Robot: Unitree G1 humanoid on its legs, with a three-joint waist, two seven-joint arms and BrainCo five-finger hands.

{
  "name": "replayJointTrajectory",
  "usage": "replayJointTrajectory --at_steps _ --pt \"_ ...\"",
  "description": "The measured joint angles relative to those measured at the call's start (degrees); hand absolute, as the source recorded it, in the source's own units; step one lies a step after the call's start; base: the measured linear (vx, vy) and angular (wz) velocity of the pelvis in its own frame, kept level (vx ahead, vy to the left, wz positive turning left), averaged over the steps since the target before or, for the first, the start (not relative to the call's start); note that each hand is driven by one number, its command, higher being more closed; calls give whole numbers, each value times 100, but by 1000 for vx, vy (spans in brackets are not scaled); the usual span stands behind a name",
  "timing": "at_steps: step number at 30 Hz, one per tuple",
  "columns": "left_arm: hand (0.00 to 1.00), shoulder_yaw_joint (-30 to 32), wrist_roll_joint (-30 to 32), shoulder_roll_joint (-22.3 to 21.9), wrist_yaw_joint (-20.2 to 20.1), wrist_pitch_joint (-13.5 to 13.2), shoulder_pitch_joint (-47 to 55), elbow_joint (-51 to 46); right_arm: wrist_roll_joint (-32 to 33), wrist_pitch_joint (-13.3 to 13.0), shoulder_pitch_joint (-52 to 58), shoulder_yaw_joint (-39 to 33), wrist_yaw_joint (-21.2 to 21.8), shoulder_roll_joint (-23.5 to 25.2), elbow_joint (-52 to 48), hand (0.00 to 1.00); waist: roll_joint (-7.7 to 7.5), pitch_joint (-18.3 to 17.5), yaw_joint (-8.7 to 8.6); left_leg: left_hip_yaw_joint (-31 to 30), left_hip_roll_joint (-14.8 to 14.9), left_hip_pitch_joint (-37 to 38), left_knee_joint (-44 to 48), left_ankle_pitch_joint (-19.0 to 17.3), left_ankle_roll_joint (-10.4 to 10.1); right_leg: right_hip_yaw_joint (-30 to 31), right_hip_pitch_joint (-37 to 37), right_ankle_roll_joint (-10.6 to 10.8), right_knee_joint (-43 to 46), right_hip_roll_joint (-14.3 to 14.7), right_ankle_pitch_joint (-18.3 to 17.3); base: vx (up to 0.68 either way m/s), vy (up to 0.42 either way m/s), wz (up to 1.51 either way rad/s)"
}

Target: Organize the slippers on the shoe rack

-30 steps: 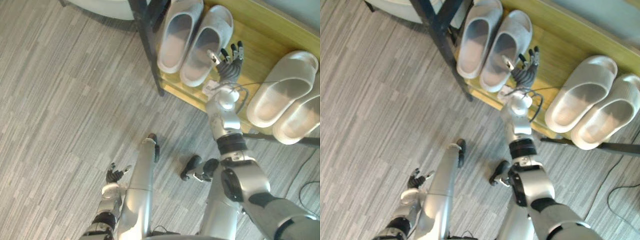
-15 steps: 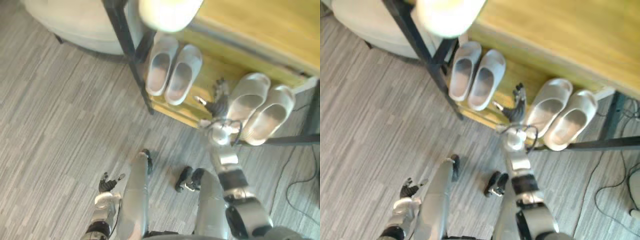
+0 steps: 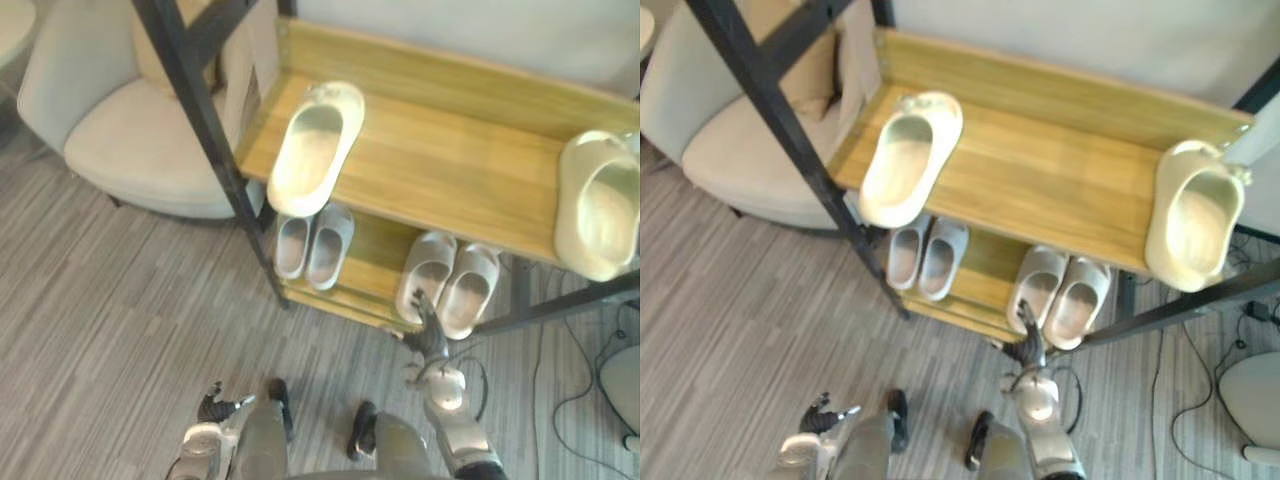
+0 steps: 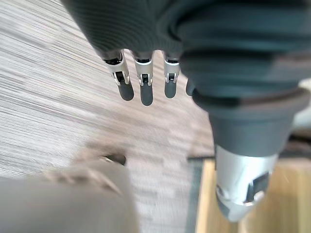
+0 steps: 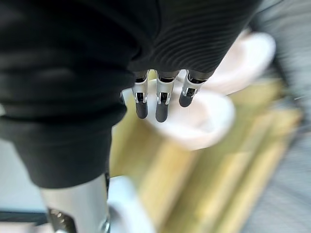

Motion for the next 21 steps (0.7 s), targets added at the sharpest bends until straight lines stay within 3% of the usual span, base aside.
replayJointTrajectory --at_steps 7,12,16,21 --pt "0 -450 299 -179 -112 9 -53 201 -385 99 166 -417 31 -39 1734 0 154 -145 -95 171 -40 655 -536 121 -27 145 612 79 -786 193 354 56 19 -16" --pt "0 -815 311 -216 -116 1 -74 199 -372 123 98 -755 18 -57 2276 0 264 -224 -116 184 -76 950 -906 293 -32 205 816 73 -1044 264 480 -14 6 -3" --pt "0 -1361 317 -218 -128 -5 -171 175 -368 135 36 -810 13 -100 2573 0 269 -270 -118 150 -99 1089 -1076 386 -16 200 943 75 -1184 290 517 -29 8 3" --pt "0 -2568 215 -199 -167 -64 -171 -915 -308 180 65 -1005 7 -90 2793 0 293 -354 -118 102 -184 1181 -1265 478 40 180 1025 97 -1336 294 616 -9 15 2"
